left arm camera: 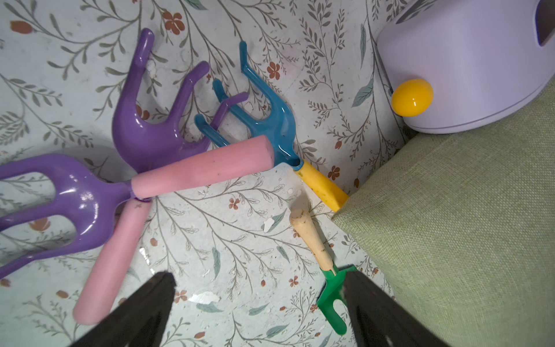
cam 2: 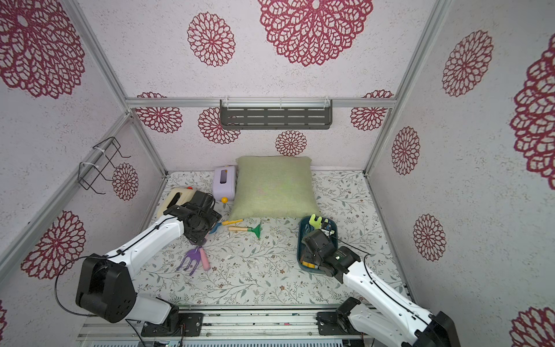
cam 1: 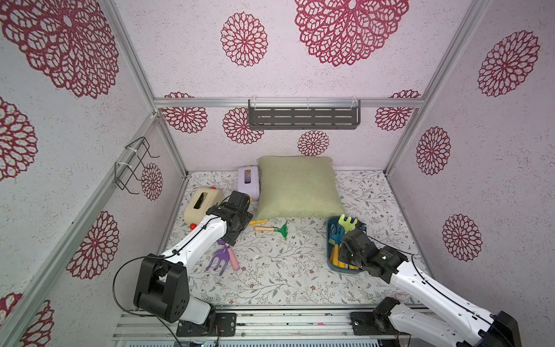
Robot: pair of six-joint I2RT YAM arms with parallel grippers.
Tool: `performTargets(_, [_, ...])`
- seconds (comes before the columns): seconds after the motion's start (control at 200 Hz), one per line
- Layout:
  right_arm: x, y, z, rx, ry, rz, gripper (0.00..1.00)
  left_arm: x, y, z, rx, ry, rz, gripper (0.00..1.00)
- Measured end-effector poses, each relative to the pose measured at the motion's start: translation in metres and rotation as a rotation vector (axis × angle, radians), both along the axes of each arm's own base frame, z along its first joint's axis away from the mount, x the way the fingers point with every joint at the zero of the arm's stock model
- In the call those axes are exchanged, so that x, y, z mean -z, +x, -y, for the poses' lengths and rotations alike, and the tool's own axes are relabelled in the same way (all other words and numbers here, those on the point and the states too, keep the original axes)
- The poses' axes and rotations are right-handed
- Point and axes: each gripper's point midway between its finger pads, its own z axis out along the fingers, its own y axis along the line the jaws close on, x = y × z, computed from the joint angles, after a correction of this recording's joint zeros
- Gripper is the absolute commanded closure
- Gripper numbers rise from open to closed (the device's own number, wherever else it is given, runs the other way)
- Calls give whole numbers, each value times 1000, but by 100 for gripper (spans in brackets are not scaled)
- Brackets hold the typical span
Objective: Put the rake into the storage box
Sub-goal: Place the rake in the storage box.
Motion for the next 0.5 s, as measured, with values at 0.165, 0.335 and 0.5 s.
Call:
performTargets(0.165, [15,-3,6,17,-15,-41,63,9,3,3,-29,-43,-10,5])
performTargets(0.335, [11,2,6,19,-4,-26,45,20,10,-3,-69,-71,-34,7])
performTargets(0.5, [-5,7,2,-6,18,20,36,19,17,-16,-104,-66,-21,9])
